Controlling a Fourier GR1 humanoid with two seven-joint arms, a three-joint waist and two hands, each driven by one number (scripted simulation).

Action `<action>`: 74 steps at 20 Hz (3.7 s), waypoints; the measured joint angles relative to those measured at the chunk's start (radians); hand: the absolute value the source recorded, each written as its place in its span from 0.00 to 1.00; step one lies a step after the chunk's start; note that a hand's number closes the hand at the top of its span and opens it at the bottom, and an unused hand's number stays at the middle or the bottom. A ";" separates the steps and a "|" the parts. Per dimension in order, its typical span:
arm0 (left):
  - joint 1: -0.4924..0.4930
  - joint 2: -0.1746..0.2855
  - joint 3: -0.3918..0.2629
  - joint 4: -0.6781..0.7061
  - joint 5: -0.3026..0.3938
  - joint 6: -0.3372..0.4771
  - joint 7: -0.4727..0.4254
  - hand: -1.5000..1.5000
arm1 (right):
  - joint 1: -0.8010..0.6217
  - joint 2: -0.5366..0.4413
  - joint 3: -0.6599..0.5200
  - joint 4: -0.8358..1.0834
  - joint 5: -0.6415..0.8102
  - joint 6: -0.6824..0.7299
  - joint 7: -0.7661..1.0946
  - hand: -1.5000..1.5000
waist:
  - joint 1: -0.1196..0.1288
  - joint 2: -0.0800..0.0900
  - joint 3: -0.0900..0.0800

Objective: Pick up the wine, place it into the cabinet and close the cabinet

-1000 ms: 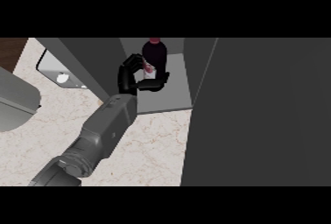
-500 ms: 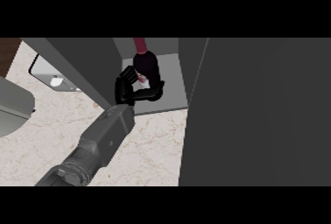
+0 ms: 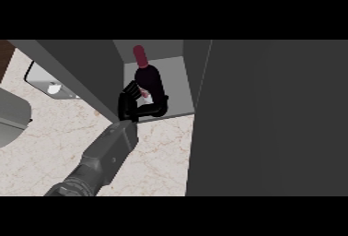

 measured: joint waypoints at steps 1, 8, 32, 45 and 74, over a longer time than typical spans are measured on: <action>0.007 0.000 -0.003 -0.001 0.003 0.006 -0.005 1.00 | 0.003 0.002 0.004 -0.002 0.000 0.000 0.000 0.00 | -0.003 0.000 0.000; 0.013 0.000 -0.033 -0.017 0.018 0.041 -0.006 1.00 | 0.003 0.009 0.017 -0.001 -0.008 0.004 -0.002 0.00 | -0.016 -0.001 -0.001; -0.184 0.000 -0.071 -0.031 0.091 0.195 0.096 1.00 | 0.045 0.002 -0.031 0.008 -0.037 0.030 -0.039 0.00 | -0.004 0.009 0.002; -0.266 0.014 -0.056 0.032 0.097 0.235 0.168 1.00 | 0.077 -0.008 -0.051 0.005 -0.043 0.055 -0.060 0.00 | 0.007 0.017 0.004; -0.242 0.094 -0.223 0.065 -0.085 0.431 0.259 0.00 | 0.056 0.004 -0.031 0.009 -0.046 0.065 -0.076 0.00 | -0.009 0.033 0.003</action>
